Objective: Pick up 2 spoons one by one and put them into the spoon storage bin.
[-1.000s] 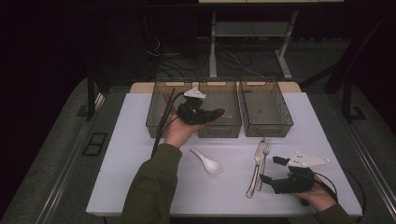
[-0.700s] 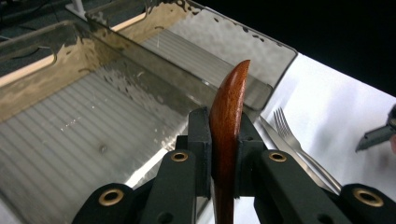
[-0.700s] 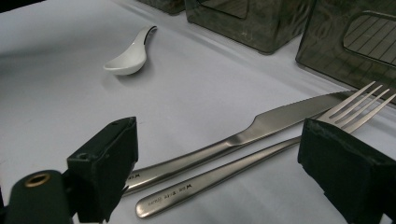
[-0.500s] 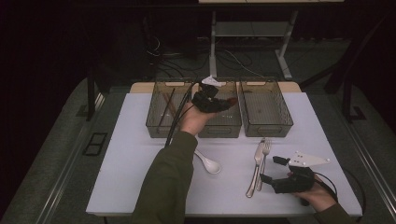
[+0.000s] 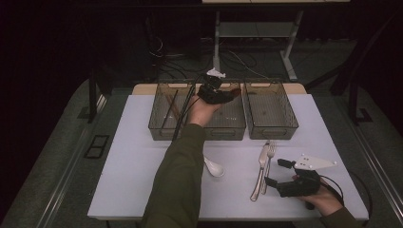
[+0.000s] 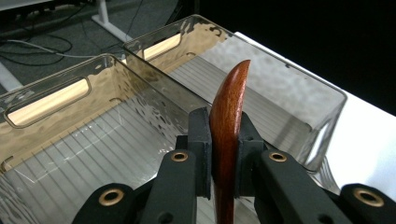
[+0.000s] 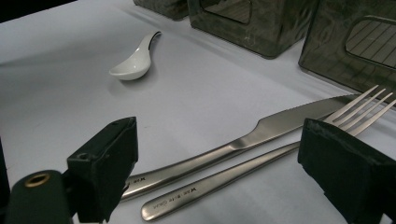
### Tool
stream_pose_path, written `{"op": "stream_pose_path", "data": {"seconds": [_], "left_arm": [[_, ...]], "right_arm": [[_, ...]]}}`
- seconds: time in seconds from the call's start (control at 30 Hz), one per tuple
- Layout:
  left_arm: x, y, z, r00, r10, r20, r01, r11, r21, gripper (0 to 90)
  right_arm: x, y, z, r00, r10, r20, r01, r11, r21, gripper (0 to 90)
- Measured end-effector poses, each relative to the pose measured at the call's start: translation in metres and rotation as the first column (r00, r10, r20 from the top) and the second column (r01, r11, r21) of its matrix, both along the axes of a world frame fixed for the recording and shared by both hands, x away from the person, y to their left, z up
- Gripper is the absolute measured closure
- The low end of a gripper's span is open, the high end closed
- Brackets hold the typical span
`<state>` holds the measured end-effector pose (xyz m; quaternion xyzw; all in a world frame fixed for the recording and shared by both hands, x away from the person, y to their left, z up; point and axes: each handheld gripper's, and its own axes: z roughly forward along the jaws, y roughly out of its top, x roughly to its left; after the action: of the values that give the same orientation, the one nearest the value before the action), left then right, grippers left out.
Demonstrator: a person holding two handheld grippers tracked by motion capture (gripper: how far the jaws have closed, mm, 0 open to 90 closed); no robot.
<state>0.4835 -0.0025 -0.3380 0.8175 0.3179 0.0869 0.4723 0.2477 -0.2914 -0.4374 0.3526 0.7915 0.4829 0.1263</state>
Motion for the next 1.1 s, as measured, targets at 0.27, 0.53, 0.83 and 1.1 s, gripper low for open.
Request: {"op": "stream_pose_path", "data": {"seconds": [0.27,0.53,0.83,1.1], "left_arm": [[0.013,-0.009,-0.011,0.9996,0.03,-0.001,-0.03,0.9995,0.004,80.5],[0.017,-0.017,-0.023,0.9993,0.036,0.007,-0.036,0.9992,0.015,76.0],[0.012,-0.018,-0.022,0.9999,0.01,0.004,-0.01,0.999,0.043,47.8],[-0.009,-0.008,-0.019,0.9989,-0.046,0.004,0.046,0.9988,0.017,40.2]], "right_arm": [[-0.001,0.001,0.001,1.0,0.009,-0.003,-0.009,1.0,-0.001,12.4],[0.0,0.001,0.0,0.9999,0.011,-0.003,-0.011,1.0,0.0,12.5],[0.0,0.0,0.0,1.0,0.009,-0.003,-0.009,1.0,0.0,12.5],[0.001,-0.001,-0.001,0.9999,0.012,0.0,-0.012,1.0,-0.008,12.5]]}}
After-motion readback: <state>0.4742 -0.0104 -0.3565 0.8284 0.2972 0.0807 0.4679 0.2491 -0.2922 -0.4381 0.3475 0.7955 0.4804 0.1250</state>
